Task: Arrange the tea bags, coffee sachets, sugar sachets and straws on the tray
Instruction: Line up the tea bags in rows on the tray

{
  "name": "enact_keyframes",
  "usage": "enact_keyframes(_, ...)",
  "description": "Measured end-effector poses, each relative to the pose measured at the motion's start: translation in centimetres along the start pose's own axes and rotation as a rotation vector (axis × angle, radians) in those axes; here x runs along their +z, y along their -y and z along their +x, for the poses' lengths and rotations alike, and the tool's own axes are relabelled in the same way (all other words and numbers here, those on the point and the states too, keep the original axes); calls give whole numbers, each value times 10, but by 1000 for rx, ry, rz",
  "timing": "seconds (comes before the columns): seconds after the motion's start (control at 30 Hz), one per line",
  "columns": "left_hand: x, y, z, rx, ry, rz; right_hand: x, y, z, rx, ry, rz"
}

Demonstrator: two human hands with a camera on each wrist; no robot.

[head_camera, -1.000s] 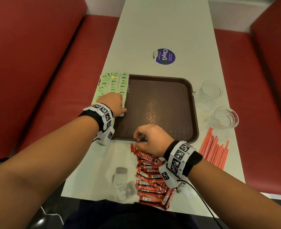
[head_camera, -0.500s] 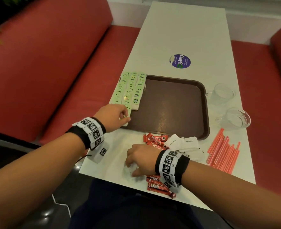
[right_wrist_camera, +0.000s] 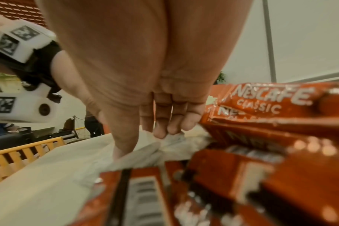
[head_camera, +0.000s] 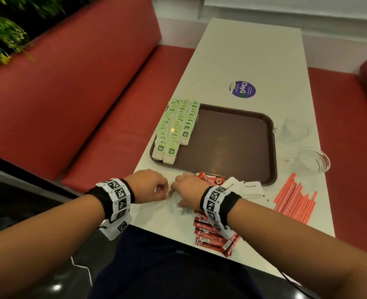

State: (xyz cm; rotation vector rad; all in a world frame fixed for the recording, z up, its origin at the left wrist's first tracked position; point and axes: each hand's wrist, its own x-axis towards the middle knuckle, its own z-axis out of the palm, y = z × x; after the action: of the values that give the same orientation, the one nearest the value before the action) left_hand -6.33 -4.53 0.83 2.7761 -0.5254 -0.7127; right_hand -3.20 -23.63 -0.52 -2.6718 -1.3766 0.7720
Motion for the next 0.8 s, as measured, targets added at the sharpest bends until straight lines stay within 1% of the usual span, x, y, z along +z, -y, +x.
enact_keyframes(0.13, 7, -7, 10, 8, 54, 36, -6, -5, 4, 47, 15, 36)
enact_keyframes(0.27, 12, -11, 20, -56, -16, 50, -7, -7, 6, 102, -8, 71)
enact_keyframes(0.33, 13, -12, 23, -82, -47, 32, -8, -10, 5, 101, -31, 75)
enact_keyframes(0.5, 16, -13, 31, -70, -40, 5, -19, -13, -3, 58, -116, 81)
enact_keyframes(0.57, 15, -11, 35, -60, -24, -1, -25, -15, -8, 70, -138, 73)
enact_keyframes(0.67, 9, -11, 41, -55, -3, -18, -27, -20, -12, 94, -213, 43)
enact_keyframes(0.73, 3, -12, 43, -45, 3, -29, -27, -21, -13, 108, -220, 45)
enact_keyframes(0.8, -4, -11, 44, -38, -20, -72, -28, -21, -15, 134, -192, 94)
